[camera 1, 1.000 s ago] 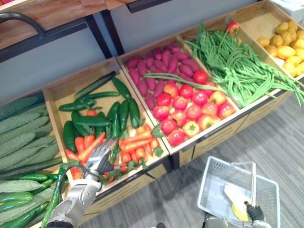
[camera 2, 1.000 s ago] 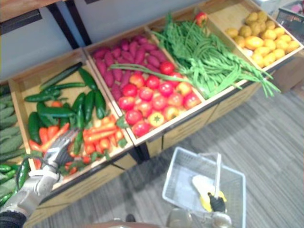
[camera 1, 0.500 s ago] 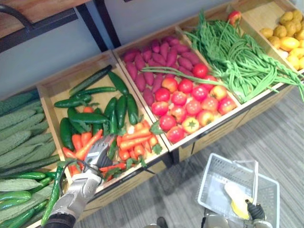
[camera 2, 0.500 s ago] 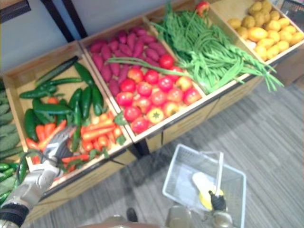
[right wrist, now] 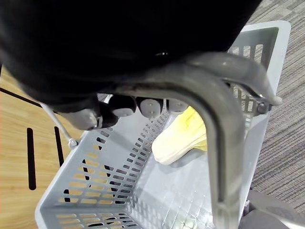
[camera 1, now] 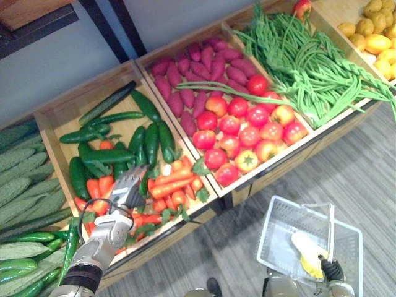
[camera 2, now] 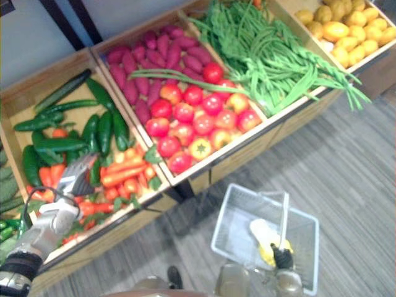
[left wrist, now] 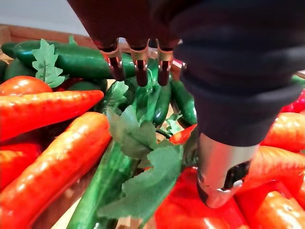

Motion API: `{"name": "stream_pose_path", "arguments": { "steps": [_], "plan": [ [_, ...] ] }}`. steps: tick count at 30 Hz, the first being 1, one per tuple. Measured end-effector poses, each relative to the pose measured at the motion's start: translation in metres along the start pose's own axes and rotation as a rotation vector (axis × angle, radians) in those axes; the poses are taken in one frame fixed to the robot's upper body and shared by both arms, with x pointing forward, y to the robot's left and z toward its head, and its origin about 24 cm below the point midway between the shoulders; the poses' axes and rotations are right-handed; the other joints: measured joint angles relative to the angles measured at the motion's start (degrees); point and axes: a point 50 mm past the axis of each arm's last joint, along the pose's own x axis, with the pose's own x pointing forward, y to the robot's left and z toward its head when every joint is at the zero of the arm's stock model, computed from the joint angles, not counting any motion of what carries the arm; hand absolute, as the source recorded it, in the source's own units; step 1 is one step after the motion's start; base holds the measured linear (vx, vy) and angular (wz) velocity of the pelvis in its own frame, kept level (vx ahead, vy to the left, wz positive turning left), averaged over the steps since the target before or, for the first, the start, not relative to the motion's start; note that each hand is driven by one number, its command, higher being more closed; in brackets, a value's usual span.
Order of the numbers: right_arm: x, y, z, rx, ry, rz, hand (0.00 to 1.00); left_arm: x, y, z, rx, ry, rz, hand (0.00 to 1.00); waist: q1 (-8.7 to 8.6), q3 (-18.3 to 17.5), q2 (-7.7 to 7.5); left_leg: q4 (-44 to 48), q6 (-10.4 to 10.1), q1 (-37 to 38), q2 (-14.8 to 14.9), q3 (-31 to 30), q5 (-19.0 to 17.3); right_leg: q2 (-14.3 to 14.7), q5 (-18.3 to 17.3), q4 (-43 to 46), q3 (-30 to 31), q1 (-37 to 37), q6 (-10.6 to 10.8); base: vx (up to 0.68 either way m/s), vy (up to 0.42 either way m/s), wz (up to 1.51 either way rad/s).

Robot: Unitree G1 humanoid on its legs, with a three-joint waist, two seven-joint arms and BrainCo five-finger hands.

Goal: Pick vegetable in the basket

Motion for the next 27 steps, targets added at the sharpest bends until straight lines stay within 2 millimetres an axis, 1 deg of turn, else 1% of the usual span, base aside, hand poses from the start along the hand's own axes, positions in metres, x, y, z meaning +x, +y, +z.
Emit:
{"name": "stream_pose_path", "arguments": {
  "steps": [10,18,19,22,24,25,27],
  "plan": [
    [0.000,0.000,0.001,0.000,-0.003,-0.003,1.00,-0.004,-0.014,0.013,-0.005,-0.075,-0.063,0.00,-0.14,0.04,-0.05,0.40,0.00,-0.01,0.04,0.10,0.00,0.05,0.00,0.01,1.03,-0.39,0.00,-0.04,-0.057,-0.05],
    [0.002,0.001,0.004,-0.001,-0.009,-0.006,1.00,-0.005,-0.016,0.015,-0.006,-0.083,-0.073,0.00,-0.17,0.22,-0.22,0.46,0.00,-0.01,0.05,0.10,-0.01,0.05,-0.01,0.36,1.23,-0.63,0.00,-0.05,-0.052,-0.01],
    [0.002,0.003,0.005,-0.006,-0.014,-0.002,1.00,-0.005,-0.016,0.015,-0.006,-0.082,-0.073,1.00,-0.17,0.29,-0.33,0.45,0.00,-0.10,0.04,0.13,-0.01,0.06,-0.01,0.49,1.33,-0.86,0.00,-0.08,-0.064,-0.05],
    [0.004,0.005,0.012,-0.009,-0.033,0.005,1.00,-0.004,-0.017,0.016,-0.013,-0.078,-0.070,1.00,-0.25,0.44,-0.53,0.51,0.00,-1.06,0.04,0.15,-0.01,0.05,-0.01,1.41,1.65,-2.32,0.00,-0.07,-0.060,-0.02],
    [0.005,0.005,0.013,-0.009,-0.034,0.005,1.00,-0.003,-0.018,0.018,-0.024,-0.071,-0.056,1.00,-0.21,0.47,-0.56,0.55,0.01,-1.02,0.06,0.16,-0.01,0.06,-0.01,1.50,1.74,-2.34,0.00,-0.06,-0.056,-0.01],
    [0.005,0.005,0.013,-0.010,-0.034,0.005,1.00,-0.001,-0.018,0.017,-0.028,-0.060,-0.049,1.00,-0.17,0.48,-0.57,0.60,0.01,-1.00,0.07,0.16,-0.01,0.06,-0.01,1.57,1.78,-2.33,0.00,-0.06,-0.055,-0.01],
    [0.005,0.007,0.014,-0.017,-0.039,0.014,1.00,0.010,-0.016,0.016,-0.031,-0.020,-0.023,1.00,-0.29,0.61,-0.78,0.66,0.01,-0.90,0.08,0.20,-0.02,0.06,-0.01,1.88,1.97,-2.40,0.00,-0.07,-0.052,-0.02]
  ]
}}
